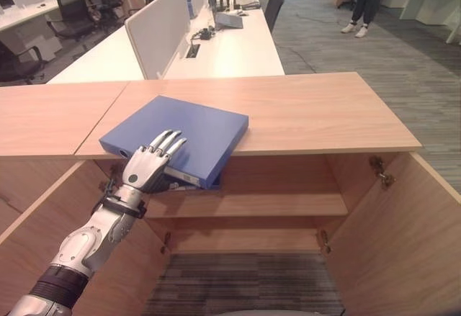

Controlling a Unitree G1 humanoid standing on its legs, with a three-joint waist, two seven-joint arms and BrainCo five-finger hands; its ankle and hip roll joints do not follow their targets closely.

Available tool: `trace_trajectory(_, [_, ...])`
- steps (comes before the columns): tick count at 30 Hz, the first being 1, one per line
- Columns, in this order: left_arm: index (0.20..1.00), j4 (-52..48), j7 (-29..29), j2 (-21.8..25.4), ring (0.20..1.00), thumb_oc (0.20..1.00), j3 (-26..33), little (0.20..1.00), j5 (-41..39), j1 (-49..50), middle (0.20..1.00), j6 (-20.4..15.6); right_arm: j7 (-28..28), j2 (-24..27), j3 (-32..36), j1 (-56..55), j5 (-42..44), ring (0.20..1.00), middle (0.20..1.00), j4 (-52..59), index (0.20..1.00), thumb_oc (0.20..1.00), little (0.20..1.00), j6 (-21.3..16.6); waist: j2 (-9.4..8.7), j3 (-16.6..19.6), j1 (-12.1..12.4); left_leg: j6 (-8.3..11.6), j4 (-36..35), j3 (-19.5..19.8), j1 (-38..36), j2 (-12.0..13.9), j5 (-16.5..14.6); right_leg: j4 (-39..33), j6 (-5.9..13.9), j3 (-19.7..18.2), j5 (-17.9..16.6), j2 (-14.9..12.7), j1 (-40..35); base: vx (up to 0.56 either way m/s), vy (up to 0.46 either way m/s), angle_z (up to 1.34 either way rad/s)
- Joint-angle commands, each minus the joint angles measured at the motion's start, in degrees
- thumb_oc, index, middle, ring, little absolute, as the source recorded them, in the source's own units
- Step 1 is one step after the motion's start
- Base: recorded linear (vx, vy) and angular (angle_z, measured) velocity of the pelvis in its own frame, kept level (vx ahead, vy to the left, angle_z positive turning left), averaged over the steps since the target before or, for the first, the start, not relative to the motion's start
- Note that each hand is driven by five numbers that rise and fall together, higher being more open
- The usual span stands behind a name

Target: Put the empty folder in the office cabinet

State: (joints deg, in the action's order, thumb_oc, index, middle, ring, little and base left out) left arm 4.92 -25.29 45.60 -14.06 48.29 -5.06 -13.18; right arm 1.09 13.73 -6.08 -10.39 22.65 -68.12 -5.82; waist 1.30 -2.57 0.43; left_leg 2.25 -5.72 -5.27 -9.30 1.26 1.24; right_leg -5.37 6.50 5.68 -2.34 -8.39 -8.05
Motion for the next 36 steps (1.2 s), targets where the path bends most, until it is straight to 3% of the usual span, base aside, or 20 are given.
trace_trajectory(1, [1.000,1.2,-0.6,3.6,1.000,1.000,0.3,1.000,0.7,-7.5,1.000,0.5,-0.5,-0.1,0.1,4.2,3.2,1.000,1.000,-3.1,1.000,1.000,1.000,-1.5,-2.52,-1.9,0.2,1.37,0.7,1.5,-2.6,0.6,-5.6,1.7,5.38,-1.9,0.7,-4.5,-1.0,0.00,0.000,0.00])
trace_trajectory(15, [1.000,3.9,-0.5,3.6,1.000,1.000,-2.4,1.000,3.6,-9.3,1.000,1.8,-0.7,-0.3,0.6,4.8,4.8,1.000,1.000,-3.6,1.000,1.000,1.000,-1.4,-2.73,-2.0,-0.1,1.30,0.7,1.2,-2.9,0.7,-5.9,1.9,5.47,-2.2,0.8,-4.5,-0.9,0.00,0.000,0.00])
trace_trajectory(16, [0.545,4.2,-0.5,3.5,0.545,0.545,-2.6,0.545,3.8,-9.6,0.545,1.8,-0.6,-0.3,0.6,4.8,4.8,1.000,1.000,-3.7,1.000,1.000,1.000,-1.3,-2.73,-2.0,-0.1,1.30,0.7,1.2,-2.9,0.7,-6.0,1.9,5.46,-2.2,0.8,-4.5,-0.9,0.00,0.000,0.00])
trace_trajectory(18, [0.216,4.6,-0.4,3.4,0.216,0.216,-2.9,0.216,4.0,-9.9,0.216,2.0,-0.6,-0.3,0.6,4.9,4.8,1.000,1.000,-3.8,1.000,1.000,1.000,-1.3,-2.71,-2.1,-0.2,1.32,0.7,1.2,-3.0,0.6,-6.0,2.0,5.41,-2.2,0.8,-4.4,-0.9,0.00,0.000,0.00])
trace_trajectory(36, [0.200,3.9,-0.1,2.7,0.200,0.200,-2.2,0.200,2.8,-10.7,0.200,2.1,-0.3,-0.5,1.5,4.9,6.9,1.000,1.000,-4.3,1.000,1.000,1.000,-1.1,-2.62,-1.9,-0.6,1.61,0.7,0.9,-3.4,1.0,-6.0,2.0,5.23,-2.0,1.1,-4.2,-1.2,0.00,0.000,0.00])
